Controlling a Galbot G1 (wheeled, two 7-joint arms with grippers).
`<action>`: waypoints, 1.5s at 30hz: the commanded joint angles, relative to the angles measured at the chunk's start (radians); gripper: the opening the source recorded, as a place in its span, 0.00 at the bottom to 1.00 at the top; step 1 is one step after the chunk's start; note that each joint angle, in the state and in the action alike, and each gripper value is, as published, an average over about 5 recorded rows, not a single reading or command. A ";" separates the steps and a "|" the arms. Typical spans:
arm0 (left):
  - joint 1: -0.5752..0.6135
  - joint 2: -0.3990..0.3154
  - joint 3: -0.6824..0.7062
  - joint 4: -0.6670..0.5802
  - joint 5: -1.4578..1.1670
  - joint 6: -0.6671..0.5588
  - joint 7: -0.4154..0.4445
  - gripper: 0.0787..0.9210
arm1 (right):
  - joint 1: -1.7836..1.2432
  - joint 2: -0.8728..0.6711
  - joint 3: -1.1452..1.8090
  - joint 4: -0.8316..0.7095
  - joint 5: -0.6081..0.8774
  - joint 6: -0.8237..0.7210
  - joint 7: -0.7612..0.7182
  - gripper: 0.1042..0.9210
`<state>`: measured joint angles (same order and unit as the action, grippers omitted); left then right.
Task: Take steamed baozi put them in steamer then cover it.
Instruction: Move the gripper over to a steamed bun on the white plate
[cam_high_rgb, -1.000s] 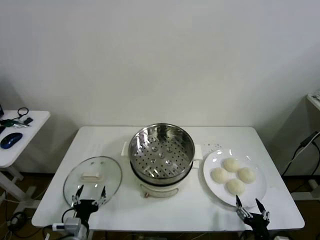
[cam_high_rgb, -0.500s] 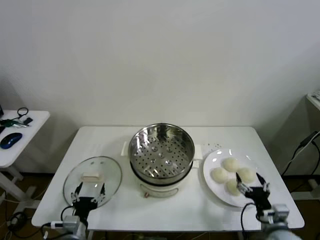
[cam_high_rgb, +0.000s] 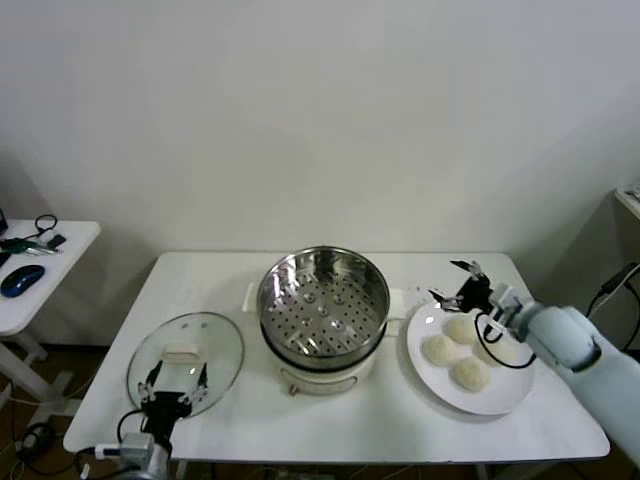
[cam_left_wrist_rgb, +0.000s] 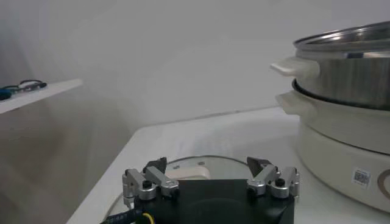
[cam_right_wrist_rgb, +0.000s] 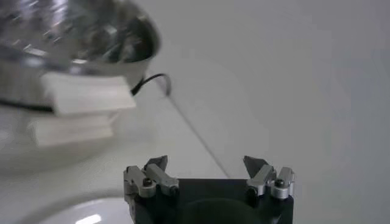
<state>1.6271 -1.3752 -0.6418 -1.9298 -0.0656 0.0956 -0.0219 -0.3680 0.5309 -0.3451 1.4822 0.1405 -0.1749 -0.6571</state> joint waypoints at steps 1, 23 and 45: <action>0.003 -0.002 0.001 -0.003 0.002 -0.005 0.001 0.88 | 0.680 -0.075 -0.654 -0.265 -0.109 0.145 -0.475 0.88; 0.001 0.010 -0.006 0.016 -0.004 0.000 0.006 0.88 | 0.526 0.211 -0.743 -0.442 -0.058 -0.026 -0.402 0.88; -0.011 0.009 -0.005 0.025 -0.021 0.019 0.007 0.88 | 0.462 0.314 -0.665 -0.588 -0.126 0.001 -0.385 0.88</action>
<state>1.6172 -1.3658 -0.6471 -1.9046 -0.0837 0.1113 -0.0154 0.1049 0.8125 -1.0169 0.9400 0.0326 -0.1735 -1.0424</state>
